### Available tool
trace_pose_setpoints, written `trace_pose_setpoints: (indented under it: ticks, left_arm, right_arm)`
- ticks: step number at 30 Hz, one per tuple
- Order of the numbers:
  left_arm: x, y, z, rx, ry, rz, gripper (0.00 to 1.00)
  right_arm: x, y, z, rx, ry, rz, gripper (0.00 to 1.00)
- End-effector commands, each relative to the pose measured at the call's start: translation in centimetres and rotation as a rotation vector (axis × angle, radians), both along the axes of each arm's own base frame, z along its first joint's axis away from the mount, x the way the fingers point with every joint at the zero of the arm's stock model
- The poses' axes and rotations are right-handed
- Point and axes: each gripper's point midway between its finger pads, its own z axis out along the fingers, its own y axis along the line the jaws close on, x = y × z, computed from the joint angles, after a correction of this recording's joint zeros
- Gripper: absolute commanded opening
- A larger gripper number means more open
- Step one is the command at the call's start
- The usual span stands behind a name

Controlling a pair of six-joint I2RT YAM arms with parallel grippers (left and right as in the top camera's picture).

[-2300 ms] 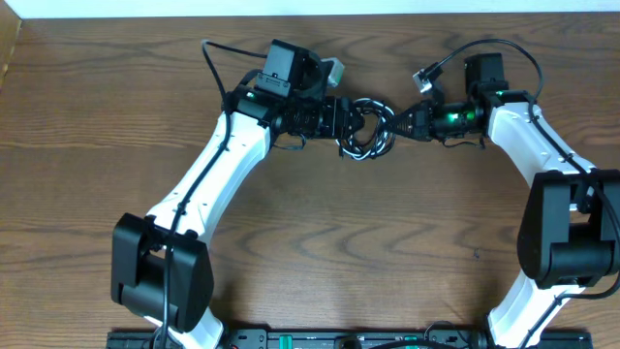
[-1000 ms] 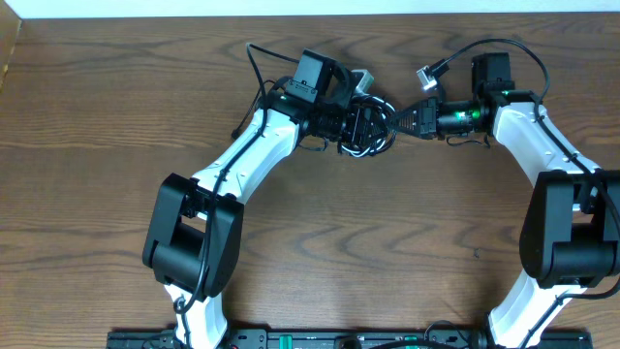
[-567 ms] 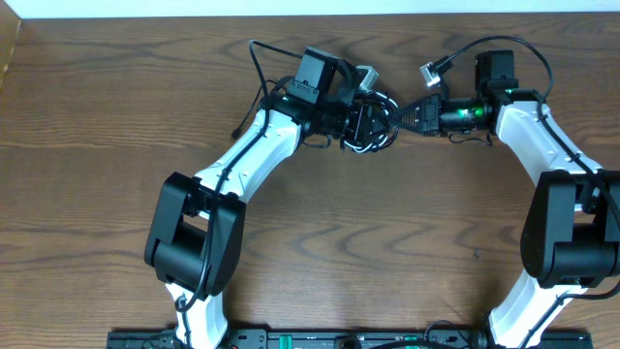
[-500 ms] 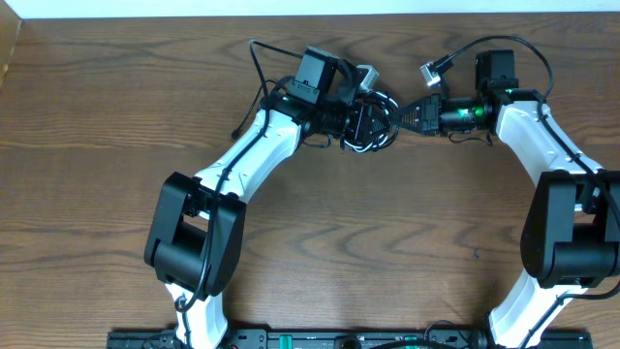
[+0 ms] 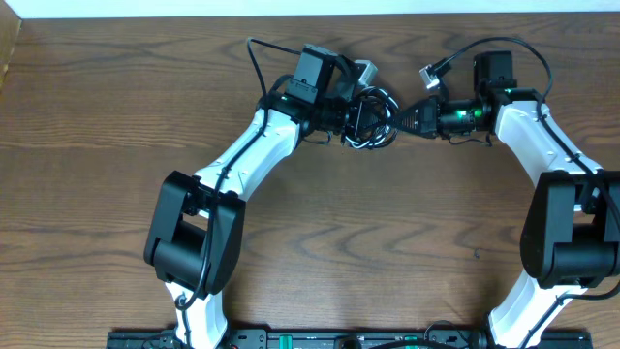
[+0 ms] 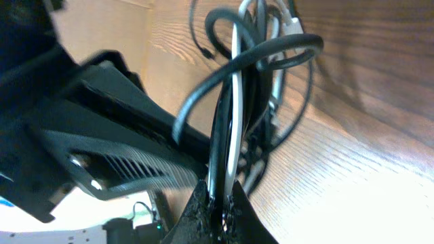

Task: Untangle cables

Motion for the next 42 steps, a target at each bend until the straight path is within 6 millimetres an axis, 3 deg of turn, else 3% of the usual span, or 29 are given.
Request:
trace_pose_setpoints:
  ticks: [1, 6, 10, 13, 17, 24, 26, 27, 29, 33, 37, 42]
  left_arm:
    - [1.8, 1.6, 0.4, -0.020, 0.028, 0.076, 0.08]
    - [1.4, 2.1, 2.0, -0.091, 0.046, 0.036, 0.07]
    - [1.2, 2.6, 3.8, -0.143, 0.074, 0.041, 0.07]
    - [1.0, 3.1, 5.9, -0.178, 0.068, 0.046, 0.08]
    - [1.1, 4.3, 10.1, -0.228, 0.021, 0.090, 0.08]
    - [0.2, 7.8, 23.9, -0.418, -0.263, 0.165, 0.07]
    - [-0.8, 9.2, 28.1, -0.473, -0.369, 0.183, 0.08]
    - [-2.0, 10.3, 31.3, -0.514, -0.458, 0.192, 0.08]
    - [-3.1, 11.4, 33.9, -0.541, -0.535, 0.208, 0.07]
    - [-4.5, 12.1, 35.7, -0.553, -0.584, 0.214, 0.08]
    - [-4.2, 12.0, 34.8, -0.542, -0.540, 0.217, 0.07]
    - [-2.6, 11.8, 32.2, -0.512, -0.448, 0.238, 0.07]
  right_arm:
    - [0.3, -1.6, -2.0, -0.196, 0.013, -0.061, 0.01]
    - [0.1, -4.3, -4.9, -0.412, 0.069, -0.132, 0.01]
    - [0.2, -5.8, -6.0, -0.514, 0.083, -0.170, 0.01]
    - [0.3, -6.7, -6.4, -0.570, 0.088, -0.193, 0.01]
    - [0.4, -7.7, -7.0, -0.634, 0.085, -0.213, 0.01]
    - [0.3, -8.0, -7.6, -0.657, 0.097, -0.215, 0.01]
    - [0.2, -8.0, -7.7, -0.658, 0.102, -0.213, 0.01]
    - [0.1, -8.0, -7.8, -0.659, 0.106, -0.211, 0.01]
    - [0.0, -8.0, -7.8, -0.658, 0.107, -0.211, 0.01]
    - [-0.1, -6.5, -7.1, -0.572, 0.092, -0.169, 0.01]
    - [-0.3, -2.9, -4.1, -0.352, -0.036, -0.008, 0.03]
    - [-0.3, -0.9, 0.9, -0.186, -0.164, 0.056, 0.31]
